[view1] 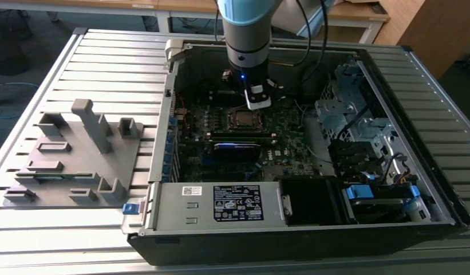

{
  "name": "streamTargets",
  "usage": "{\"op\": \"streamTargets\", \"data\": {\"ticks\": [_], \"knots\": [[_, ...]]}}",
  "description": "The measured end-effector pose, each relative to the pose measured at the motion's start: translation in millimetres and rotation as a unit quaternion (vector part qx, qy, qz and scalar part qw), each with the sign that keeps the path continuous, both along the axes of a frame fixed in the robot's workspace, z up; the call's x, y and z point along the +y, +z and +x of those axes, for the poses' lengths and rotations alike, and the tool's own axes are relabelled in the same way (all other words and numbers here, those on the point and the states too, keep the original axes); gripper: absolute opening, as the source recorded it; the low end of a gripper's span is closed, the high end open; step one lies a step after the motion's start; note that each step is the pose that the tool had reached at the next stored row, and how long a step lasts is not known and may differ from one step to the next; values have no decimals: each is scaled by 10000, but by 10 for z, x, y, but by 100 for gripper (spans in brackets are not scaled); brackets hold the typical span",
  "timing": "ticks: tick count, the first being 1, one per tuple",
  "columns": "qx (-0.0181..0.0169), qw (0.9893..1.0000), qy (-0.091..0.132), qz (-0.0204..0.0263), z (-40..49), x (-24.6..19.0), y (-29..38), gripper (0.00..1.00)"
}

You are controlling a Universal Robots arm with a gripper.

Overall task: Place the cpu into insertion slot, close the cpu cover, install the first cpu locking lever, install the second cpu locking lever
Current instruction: 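Install the first cpu locking lever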

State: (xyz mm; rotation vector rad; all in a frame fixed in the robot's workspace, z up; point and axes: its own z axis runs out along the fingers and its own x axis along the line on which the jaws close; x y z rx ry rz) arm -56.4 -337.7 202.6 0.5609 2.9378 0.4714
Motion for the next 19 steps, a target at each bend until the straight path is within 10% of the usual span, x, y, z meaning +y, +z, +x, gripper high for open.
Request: {"op": "streamTargets", "data": {"ticks": [19], "knots": [[-7, 9999, -86, -114, 0, 25, -63, 10]]}}
